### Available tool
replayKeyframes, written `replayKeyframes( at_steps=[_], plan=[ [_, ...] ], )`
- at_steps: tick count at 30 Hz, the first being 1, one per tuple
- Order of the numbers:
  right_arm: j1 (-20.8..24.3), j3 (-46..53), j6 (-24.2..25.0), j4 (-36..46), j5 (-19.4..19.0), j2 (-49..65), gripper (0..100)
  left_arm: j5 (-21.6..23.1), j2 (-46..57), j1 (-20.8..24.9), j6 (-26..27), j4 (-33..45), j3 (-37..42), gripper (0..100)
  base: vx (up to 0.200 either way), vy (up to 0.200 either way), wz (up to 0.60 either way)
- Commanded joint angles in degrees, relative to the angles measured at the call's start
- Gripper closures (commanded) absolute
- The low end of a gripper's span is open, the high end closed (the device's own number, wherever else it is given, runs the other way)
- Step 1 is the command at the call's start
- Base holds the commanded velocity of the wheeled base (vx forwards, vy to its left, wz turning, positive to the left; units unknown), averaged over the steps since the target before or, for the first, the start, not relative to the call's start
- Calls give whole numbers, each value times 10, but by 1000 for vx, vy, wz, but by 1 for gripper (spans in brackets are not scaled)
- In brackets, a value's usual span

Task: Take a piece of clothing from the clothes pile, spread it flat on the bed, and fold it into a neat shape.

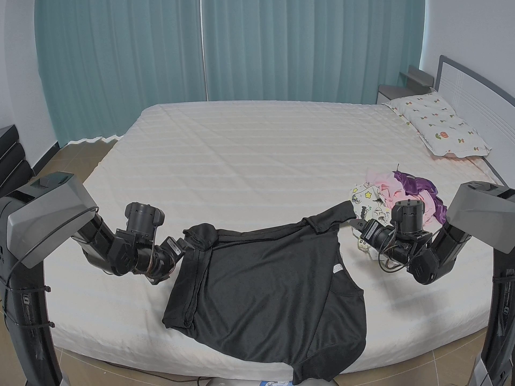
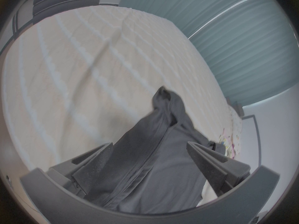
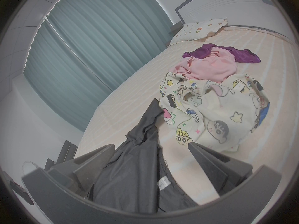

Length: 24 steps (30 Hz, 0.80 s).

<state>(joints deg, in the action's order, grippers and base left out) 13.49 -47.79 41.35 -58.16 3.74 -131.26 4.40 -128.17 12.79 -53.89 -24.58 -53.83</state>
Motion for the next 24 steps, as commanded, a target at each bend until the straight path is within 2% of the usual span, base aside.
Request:
replayKeyframes(
  at_steps=[1, 6, 8, 11, 18, 20, 21, 22, 24],
  plan=[
    [10, 47, 0, -16, 1, 23, 0, 3, 39, 28, 43, -9, 90, 0, 0, 0, 0],
    [15, 63, 0, -21, 2, 29, 0, -1, 60, 52, 50, -6, 138, 0, 0, 0, 0],
    [17, 69, 0, -28, 2, 33, 0, -16, 64, 68, 70, -7, 152, 0, 0, 0, 0],
    [20, 71, 0, -30, 2, 35, 0, -57, 57, 77, 85, -7, 152, 0, 0, 0, 0],
    [29, 81, -3, -32, 2, 34, 0, -74, 44, 99, 87, -2, 148, 0, 0, 0, 0],
    [32, 81, -3, -33, 1, 32, 0, -89, 30, 106, 112, -2, 152, 0, 0, 0, 0],
    [32, 81, -4, -33, 1, 32, 0, -98, 24, 107, 121, -1, 152, 100, 0, 0, 0],
    [32, 81, -4, -33, 1, 31, 0, -99, 22, 107, 122, -2, 152, 100, 0, 0, 0],
    [32, 81, -4, -33, -1, 30, 0, -135, 1, 106, 144, -1, 153, 100, 0, 0, 0]
  ],
)
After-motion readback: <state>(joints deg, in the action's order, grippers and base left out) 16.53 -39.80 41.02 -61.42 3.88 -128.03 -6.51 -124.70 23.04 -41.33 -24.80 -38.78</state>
